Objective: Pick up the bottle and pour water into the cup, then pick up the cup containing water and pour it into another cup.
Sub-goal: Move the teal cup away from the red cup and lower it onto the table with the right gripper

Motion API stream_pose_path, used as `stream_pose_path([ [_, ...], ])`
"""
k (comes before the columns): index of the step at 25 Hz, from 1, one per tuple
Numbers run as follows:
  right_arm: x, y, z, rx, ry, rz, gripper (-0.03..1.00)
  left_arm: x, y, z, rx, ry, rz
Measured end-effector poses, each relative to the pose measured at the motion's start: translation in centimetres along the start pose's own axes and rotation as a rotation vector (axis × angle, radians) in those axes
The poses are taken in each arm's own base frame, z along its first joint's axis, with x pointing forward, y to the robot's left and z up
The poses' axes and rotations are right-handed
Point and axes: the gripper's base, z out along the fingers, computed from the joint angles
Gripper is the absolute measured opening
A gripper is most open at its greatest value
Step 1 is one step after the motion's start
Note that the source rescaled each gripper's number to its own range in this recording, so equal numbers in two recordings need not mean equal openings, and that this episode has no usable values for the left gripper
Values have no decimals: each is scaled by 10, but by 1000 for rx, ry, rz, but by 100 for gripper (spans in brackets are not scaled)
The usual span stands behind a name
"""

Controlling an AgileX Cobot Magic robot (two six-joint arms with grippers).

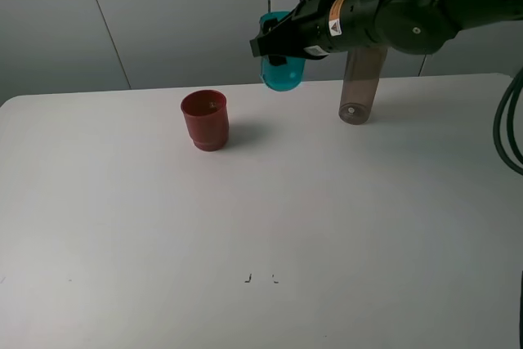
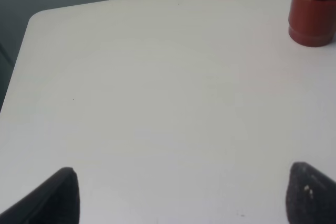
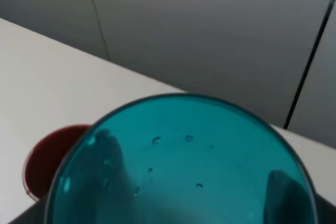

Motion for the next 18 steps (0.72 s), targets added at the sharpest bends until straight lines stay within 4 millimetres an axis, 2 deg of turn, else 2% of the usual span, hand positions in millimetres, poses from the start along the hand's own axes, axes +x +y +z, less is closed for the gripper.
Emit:
stream_pose_path([
  [4, 31, -15, -2, 27, 80, 20, 15, 0, 0, 0, 0, 0, 0],
  [12, 65, -40, -9, 53, 135, -1, 15, 0, 0, 0, 0, 0, 0],
  [18, 89, -44, 9, 6, 131, -37, 15, 0, 0, 0, 0, 0, 0],
])
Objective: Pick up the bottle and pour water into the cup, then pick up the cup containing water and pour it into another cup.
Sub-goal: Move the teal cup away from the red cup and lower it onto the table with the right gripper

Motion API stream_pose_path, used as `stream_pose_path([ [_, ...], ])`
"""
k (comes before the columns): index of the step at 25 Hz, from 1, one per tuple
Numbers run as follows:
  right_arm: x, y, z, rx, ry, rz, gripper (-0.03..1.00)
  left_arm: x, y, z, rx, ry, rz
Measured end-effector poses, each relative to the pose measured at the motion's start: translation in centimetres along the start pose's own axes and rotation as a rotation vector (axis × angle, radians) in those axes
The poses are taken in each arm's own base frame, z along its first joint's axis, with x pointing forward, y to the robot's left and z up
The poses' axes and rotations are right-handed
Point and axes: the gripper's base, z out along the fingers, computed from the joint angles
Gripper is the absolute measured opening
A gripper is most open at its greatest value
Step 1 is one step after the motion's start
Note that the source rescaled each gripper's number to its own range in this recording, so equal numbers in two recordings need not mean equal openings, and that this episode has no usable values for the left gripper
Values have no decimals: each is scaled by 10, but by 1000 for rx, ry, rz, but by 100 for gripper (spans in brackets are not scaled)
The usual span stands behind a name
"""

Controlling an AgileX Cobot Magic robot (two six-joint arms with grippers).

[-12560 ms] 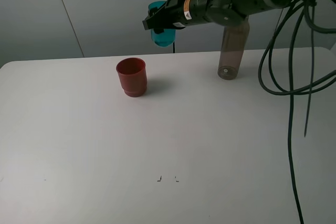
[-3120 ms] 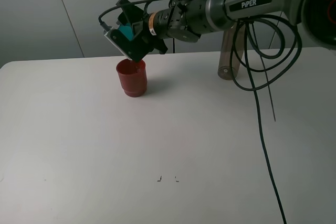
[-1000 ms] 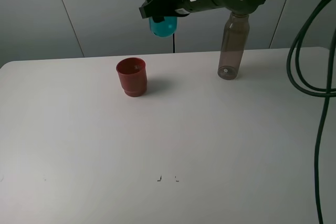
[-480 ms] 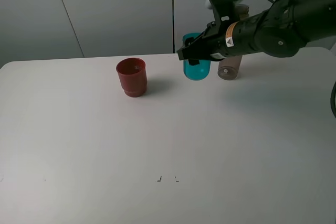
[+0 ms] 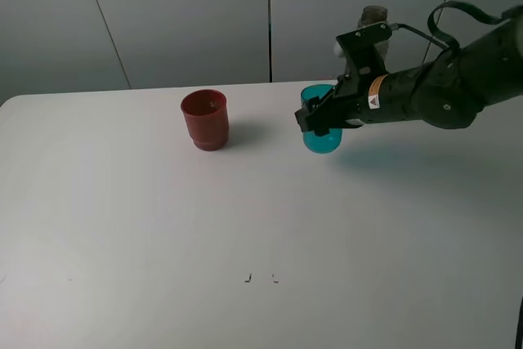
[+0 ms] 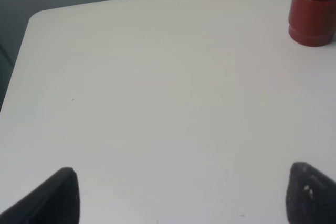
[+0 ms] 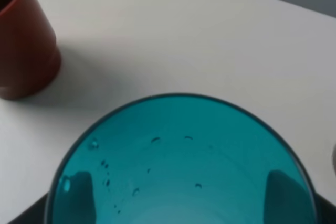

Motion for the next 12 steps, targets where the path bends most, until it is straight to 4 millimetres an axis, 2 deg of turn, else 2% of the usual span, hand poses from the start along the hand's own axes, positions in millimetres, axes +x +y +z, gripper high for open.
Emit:
stream_pose_path([
  [5, 10, 4, 21, -68, -105, -51, 15, 0, 0, 0, 0, 0, 0],
  [12, 26, 4, 37, -85, -107, -52, 15, 0, 0, 0, 0, 0, 0],
])
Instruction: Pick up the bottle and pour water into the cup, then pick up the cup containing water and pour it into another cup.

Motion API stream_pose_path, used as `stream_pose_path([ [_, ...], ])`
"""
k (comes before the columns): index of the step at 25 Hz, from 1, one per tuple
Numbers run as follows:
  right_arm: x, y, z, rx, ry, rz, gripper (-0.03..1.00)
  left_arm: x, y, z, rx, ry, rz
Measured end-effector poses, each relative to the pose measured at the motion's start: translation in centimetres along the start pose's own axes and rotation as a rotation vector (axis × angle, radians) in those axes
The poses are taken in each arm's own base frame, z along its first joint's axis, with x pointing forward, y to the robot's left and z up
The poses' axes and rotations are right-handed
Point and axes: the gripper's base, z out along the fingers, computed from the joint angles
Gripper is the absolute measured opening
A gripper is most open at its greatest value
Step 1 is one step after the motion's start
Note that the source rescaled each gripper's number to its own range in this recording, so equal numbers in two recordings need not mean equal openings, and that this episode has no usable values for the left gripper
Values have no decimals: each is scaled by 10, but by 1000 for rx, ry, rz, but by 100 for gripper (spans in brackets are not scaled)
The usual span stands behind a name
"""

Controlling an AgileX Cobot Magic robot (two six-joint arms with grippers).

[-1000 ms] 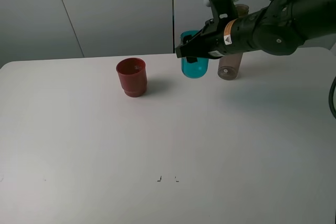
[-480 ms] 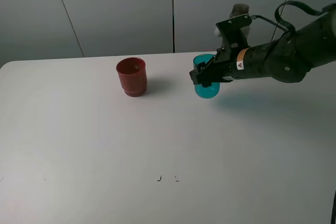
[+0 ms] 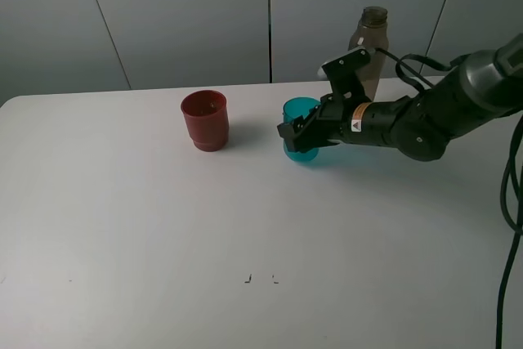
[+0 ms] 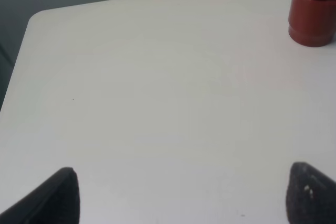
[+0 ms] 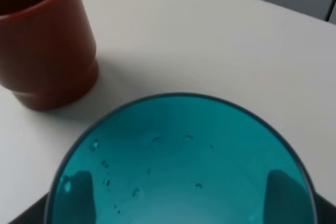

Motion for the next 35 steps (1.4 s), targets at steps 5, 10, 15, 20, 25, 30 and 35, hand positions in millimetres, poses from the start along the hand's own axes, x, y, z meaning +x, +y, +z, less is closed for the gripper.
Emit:
stream_pose_path([
  [5, 1, -1, 1, 7, -4, 6, 15, 0, 0, 0, 0, 0, 0],
  [10, 1, -2, 1, 9, -9, 7, 15, 0, 0, 0, 0, 0, 0],
  [15, 1, -2, 1, 9, -9, 9, 15, 0, 0, 0, 0, 0, 0],
  [20, 1, -2, 1, 10, -5, 22, 52, 0, 0, 0, 0, 0, 0],
  [25, 5, -2, 0, 14, 21, 32, 66, 0, 0, 0, 0, 0, 0],
  [30, 14, 1, -14, 27, 85, 36, 94, 0, 0, 0, 0, 0, 0],
  [35, 13, 0, -47, 114, 258, 30, 99, 0, 0, 0, 0, 0, 0],
])
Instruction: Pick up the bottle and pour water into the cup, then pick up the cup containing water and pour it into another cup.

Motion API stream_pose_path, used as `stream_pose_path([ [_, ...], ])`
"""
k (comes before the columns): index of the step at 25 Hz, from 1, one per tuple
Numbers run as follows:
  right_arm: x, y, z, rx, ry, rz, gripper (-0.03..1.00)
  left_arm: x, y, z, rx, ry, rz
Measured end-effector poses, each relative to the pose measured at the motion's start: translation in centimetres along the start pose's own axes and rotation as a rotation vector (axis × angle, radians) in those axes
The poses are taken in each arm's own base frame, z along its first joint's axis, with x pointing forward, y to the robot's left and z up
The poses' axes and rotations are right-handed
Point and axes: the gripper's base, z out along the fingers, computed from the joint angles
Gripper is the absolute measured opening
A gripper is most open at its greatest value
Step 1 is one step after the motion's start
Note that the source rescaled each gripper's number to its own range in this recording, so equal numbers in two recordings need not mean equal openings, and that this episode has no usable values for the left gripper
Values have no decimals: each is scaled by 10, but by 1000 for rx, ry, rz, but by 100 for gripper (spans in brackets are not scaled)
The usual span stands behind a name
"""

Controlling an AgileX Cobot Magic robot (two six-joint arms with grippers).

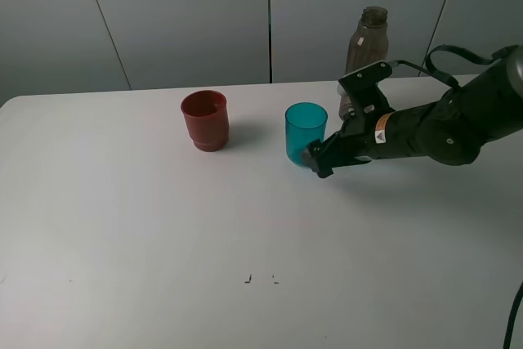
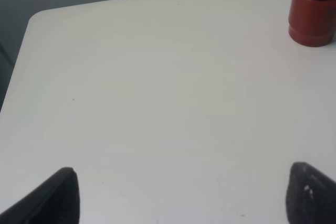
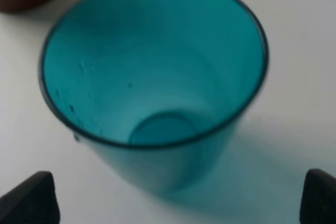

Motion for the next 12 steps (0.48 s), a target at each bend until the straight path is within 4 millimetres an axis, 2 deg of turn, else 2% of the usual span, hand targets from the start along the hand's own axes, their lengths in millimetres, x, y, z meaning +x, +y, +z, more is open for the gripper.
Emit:
stream_pose_path([
  [3, -5, -6, -28, 83, 98, 46, 99, 0, 0, 0, 0, 0, 0],
  [6, -16, -8, -63, 137, 115, 104, 99, 0, 0, 0, 0, 0, 0],
  [9, -30, -7, -107, 172, 70, 134, 99, 0, 0, 0, 0, 0, 0],
  [12, -34, -6, -152, 205, 44, 157, 99, 0, 0, 0, 0, 0, 0],
])
